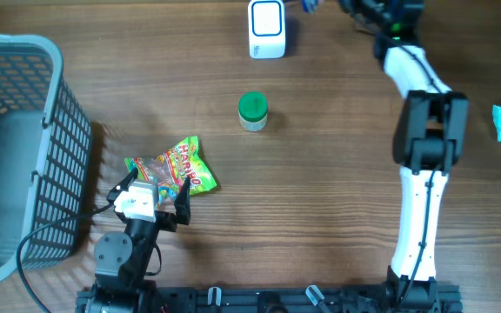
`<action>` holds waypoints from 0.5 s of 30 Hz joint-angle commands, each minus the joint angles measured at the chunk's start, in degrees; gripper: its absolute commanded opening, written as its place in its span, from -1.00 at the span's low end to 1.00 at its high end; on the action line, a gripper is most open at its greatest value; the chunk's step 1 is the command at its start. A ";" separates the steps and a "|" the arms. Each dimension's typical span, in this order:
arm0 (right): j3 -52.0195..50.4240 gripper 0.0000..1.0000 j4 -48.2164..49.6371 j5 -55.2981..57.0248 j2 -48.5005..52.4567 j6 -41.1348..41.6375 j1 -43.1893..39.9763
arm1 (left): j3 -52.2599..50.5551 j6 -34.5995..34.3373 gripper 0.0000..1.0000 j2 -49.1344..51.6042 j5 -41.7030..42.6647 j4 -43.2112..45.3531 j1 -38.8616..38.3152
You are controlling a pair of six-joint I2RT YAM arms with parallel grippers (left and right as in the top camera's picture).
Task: Scan the item barcode
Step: 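Carry the white pack right and set it down near the pouch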
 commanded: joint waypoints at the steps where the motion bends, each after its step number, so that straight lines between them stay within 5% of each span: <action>1: 0.63 0.07 -13.42 -4.57 -3.43 -5.33 -8.48 | -0.37 -0.52 1.00 -0.28 -0.31 0.20 -0.26; 4: 0.63 0.07 -40.28 3.02 -6.99 -22.53 -13.68 | -0.37 -0.52 1.00 -0.28 -0.31 0.20 -0.26; 7: 0.63 0.07 -56.26 13.86 -12.11 -34.21 -16.94 | -0.37 -0.52 1.00 -0.28 -0.31 0.20 -0.26; 9: 0.63 0.07 -69.64 32.30 -16.96 -39.76 -21.38 | -0.37 -0.55 1.00 -0.28 -0.31 0.20 -0.26; 12: 0.52 0.09 -77.05 49.31 -16.83 -42.62 -26.86 | -0.37 -0.52 1.00 -0.28 -0.31 0.20 -0.26; 15: 0.52 0.35 -78.88 50.62 -15.34 -46.18 -30.93 | -0.37 -0.55 1.00 -0.28 -0.31 0.20 -0.26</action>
